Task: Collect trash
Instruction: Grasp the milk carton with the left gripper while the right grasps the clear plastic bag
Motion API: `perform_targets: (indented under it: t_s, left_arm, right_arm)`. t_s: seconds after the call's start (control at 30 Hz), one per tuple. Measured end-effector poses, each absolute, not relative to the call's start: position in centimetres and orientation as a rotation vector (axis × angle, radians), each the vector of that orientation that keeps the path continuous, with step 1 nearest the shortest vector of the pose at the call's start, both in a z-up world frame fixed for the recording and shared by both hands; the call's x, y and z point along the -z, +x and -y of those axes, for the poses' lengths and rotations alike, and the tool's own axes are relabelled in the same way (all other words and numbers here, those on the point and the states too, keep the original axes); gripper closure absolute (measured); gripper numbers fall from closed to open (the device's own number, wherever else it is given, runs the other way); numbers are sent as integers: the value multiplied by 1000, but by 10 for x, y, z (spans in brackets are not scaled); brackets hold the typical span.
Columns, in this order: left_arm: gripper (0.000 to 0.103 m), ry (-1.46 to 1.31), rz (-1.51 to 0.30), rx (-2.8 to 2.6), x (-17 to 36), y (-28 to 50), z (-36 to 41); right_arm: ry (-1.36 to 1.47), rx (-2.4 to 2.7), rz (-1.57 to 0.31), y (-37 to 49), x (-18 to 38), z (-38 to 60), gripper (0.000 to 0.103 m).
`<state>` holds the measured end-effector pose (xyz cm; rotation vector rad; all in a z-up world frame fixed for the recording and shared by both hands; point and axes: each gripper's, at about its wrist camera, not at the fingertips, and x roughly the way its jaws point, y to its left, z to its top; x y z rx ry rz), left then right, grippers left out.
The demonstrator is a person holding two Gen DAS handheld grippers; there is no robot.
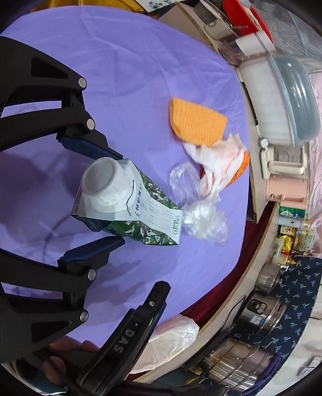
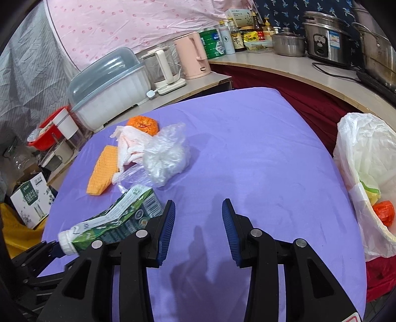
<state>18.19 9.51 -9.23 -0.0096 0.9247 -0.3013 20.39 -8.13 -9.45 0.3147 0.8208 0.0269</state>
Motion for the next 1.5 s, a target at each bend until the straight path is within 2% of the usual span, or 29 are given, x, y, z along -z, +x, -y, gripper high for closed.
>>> perform_targets:
  t_s: [0.47, 0.8, 1.13, 1.17, 1.37, 1.5]
  left_arm:
    - [45, -93, -886, 114, 75, 208, -166]
    - [46, -115, -853, 124, 65, 231, -162]
    - [46, -128, -857, 134, 63, 240, -155]
    - [46, -129, -860, 134, 63, 242, -154]
    - [46, -111, -861, 136, 58, 247, -148]
    - [46, -98, -858, 144, 56, 246, -139]
  right_arm:
    - [269, -79, -828, 238, 93, 39, 65]
    - [263, -28, -822, 286, 99, 46, 49]
    - [254, -47, -872, 321, 122, 33, 45]
    - [258, -53, -881, 322, 125, 31, 47]
    - [270, -89, -887, 320, 122, 27, 81]
    - [285, -95, -863, 307, 111, 35, 84]
